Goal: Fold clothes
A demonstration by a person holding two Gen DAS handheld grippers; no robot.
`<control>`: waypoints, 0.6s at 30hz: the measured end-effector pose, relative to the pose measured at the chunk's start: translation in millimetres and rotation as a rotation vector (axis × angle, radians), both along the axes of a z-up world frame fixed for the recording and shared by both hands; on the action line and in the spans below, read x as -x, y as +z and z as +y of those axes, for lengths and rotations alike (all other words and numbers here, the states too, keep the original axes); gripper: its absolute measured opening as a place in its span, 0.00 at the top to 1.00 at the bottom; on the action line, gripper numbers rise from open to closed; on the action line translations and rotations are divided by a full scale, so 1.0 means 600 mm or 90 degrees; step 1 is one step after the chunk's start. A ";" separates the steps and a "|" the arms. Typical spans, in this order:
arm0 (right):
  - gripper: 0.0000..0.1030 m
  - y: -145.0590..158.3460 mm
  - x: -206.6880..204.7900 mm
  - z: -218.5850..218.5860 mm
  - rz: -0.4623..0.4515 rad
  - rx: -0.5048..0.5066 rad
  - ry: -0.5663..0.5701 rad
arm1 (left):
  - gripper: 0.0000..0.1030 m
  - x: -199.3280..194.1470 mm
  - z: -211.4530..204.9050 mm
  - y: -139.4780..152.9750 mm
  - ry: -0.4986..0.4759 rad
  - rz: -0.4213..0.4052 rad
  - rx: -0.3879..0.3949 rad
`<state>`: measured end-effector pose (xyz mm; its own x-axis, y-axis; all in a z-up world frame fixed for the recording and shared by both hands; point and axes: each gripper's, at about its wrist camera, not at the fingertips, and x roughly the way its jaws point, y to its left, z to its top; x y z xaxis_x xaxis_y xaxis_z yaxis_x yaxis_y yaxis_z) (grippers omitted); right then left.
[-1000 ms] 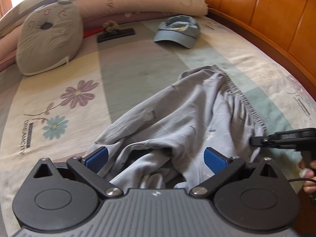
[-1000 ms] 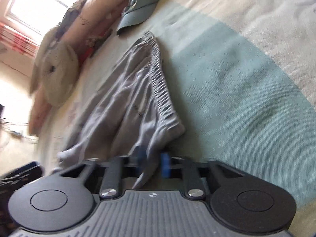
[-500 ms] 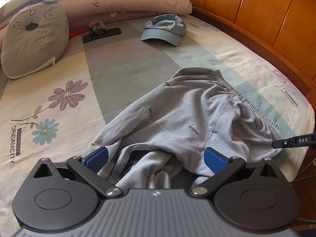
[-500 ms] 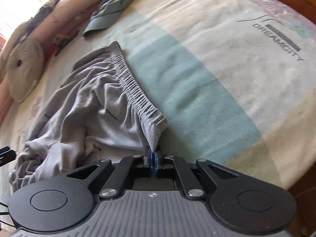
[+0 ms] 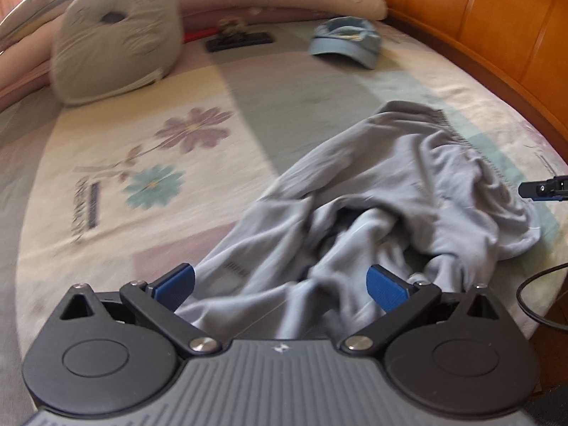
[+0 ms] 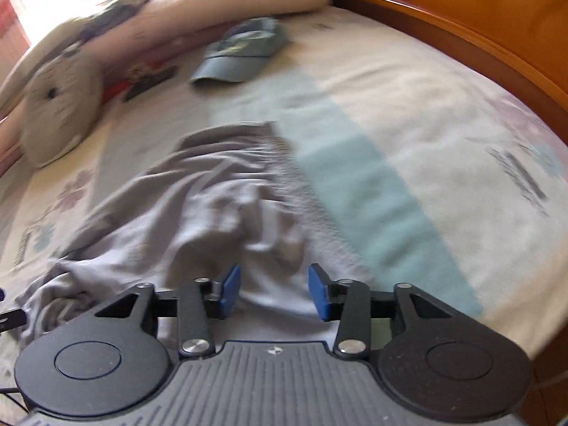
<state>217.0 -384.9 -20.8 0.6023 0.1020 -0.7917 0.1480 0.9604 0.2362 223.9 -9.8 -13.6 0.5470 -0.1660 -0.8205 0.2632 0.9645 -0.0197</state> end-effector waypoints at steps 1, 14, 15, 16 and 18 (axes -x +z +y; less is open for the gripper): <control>0.47 0.000 -0.006 0.012 -0.001 -0.002 0.017 | 0.01 0.004 0.010 -0.002 0.012 0.003 -0.004; 0.33 0.007 -0.032 0.110 -0.008 0.016 0.163 | 0.01 0.052 0.064 -0.036 0.080 0.047 -0.011; 0.32 0.007 -0.032 0.113 -0.007 0.017 0.167 | 0.01 0.051 0.062 -0.035 0.081 0.046 -0.003; 0.32 0.007 -0.031 0.116 -0.008 0.020 0.168 | 0.01 0.050 0.059 -0.035 0.083 0.044 0.004; 0.31 0.010 -0.029 0.120 -0.011 0.024 0.170 | 0.01 0.043 0.052 -0.030 0.088 0.040 0.026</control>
